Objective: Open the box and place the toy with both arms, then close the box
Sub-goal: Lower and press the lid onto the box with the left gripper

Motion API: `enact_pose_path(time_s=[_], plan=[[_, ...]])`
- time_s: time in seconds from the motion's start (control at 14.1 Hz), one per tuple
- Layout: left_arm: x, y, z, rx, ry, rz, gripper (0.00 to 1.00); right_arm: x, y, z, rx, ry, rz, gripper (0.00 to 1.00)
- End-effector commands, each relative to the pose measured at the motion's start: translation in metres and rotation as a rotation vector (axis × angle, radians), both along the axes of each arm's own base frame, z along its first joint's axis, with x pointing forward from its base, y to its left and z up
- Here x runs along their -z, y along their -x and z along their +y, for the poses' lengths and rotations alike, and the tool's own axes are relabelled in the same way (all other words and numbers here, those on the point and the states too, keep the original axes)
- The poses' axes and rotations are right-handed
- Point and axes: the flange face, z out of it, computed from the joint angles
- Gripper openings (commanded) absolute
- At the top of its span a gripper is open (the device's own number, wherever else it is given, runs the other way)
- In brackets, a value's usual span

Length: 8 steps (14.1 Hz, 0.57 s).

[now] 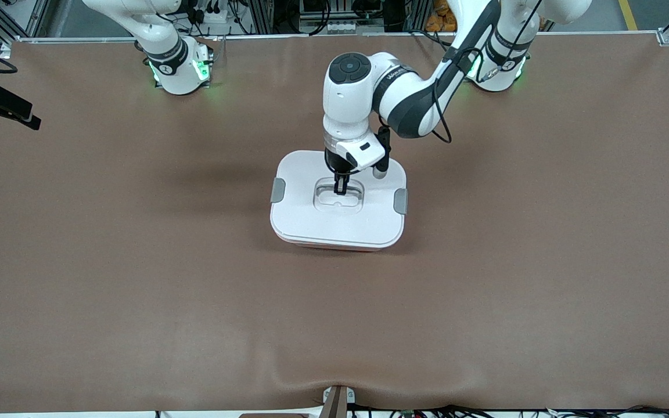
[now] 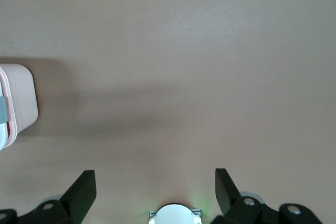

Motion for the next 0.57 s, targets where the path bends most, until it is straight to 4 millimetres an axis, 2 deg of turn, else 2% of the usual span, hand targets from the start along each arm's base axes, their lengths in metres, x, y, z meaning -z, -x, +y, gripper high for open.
enact_pose_path(time_s=[0.0, 0.14, 0.5], plan=[[-0.0019, 0.0026, 0.0055, -0.01, -0.006, -0.024, 0.0, -0.0059, 0.0028, 0.0074, 0.002, -0.001, -0.007, 1.0], [0.0001, 0.0032, 0.0046, -0.009, -0.007, -0.023, 0.0, -0.006, 0.0023, 0.0129, -0.009, -0.001, -0.009, 1.0], [0.0006, 0.0023, 0.0025, -0.018, 0.013, -0.033, 0.0, -0.0045, 0.0019, 0.0105, -0.004, -0.002, -0.006, 1.0]])
